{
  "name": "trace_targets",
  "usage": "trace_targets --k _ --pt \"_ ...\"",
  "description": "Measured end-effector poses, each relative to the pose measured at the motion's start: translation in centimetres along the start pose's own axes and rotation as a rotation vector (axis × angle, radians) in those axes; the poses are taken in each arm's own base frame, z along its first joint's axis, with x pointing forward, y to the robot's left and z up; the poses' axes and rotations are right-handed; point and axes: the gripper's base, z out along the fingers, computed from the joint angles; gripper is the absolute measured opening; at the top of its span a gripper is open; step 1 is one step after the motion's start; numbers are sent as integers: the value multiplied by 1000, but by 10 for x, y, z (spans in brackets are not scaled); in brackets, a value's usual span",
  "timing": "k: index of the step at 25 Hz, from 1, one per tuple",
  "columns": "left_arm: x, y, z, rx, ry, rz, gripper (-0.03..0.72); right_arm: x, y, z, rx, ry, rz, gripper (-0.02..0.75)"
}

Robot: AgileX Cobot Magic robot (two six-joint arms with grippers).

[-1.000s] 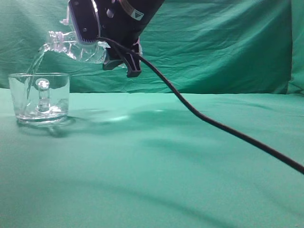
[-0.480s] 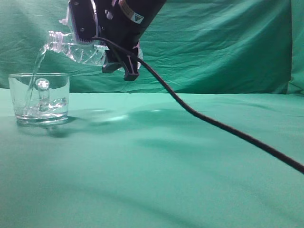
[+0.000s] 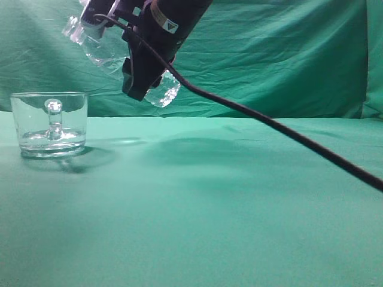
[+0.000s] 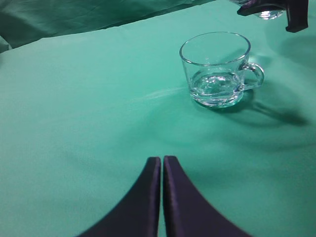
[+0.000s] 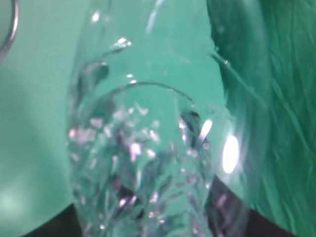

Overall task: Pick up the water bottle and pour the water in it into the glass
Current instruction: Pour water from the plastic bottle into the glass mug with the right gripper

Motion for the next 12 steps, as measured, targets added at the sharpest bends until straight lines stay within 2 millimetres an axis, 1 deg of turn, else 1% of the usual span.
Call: trace_targets --k 3,6,8,12 --pt "0 0 0 0 0 0 0 -1 -4 -4 0 4 207 300" --pt "0 0 0 0 0 0 0 -2 -21 -15 26 6 423 300" --pt "0 0 0 0 0 0 0 0 -36 -25 51 7 550 300" --pt "0 0 0 0 0 0 0 10 -63 -44 91 2 730 300"
